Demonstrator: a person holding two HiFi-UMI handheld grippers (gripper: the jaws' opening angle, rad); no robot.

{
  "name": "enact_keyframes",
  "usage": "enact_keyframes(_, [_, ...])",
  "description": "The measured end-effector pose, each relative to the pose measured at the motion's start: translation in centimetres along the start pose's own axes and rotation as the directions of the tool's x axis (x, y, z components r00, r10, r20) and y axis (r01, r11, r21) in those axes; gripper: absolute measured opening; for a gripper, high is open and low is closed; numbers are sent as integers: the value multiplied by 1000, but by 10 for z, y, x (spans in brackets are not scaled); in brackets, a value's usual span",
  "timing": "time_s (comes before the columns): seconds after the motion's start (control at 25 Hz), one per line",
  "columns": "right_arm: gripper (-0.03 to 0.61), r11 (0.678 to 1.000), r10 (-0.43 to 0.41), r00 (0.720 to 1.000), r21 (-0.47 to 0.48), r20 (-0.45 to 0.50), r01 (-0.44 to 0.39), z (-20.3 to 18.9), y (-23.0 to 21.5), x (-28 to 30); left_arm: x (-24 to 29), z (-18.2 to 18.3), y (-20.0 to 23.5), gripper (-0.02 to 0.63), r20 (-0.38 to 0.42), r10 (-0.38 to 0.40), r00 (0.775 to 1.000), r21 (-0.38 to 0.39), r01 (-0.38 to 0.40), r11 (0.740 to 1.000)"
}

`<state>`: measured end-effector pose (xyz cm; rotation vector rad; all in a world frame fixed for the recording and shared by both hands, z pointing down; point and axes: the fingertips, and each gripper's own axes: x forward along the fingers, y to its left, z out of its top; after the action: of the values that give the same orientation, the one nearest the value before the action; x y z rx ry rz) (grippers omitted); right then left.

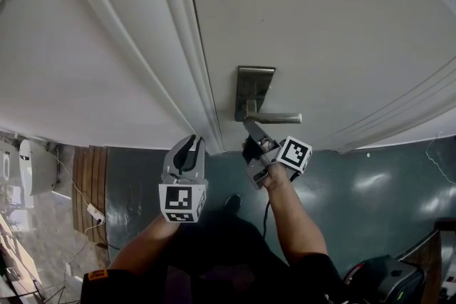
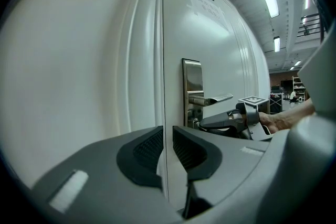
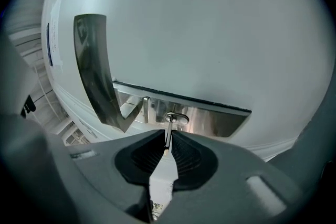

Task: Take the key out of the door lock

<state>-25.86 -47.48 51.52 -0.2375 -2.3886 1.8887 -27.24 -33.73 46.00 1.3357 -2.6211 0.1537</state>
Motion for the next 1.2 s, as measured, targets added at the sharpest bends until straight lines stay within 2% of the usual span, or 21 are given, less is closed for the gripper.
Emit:
enact_keyframes(0.52, [15,994,11,1000,107,28,-14,-11,1,-15,1,-4,4,75,-23,-13,1000,-15,13,1000])
enact_keyframes(0.88, [15,991,4,999,134,38,-9,-40,6,-40,0,-11,2,74,-25,-52,998,-35,51,998])
enact_keyframes(1.2, [15,993,8,997,120,82,-18,-70,32,-60,-19,-9,3,64,4,-108,994,-51,108,993])
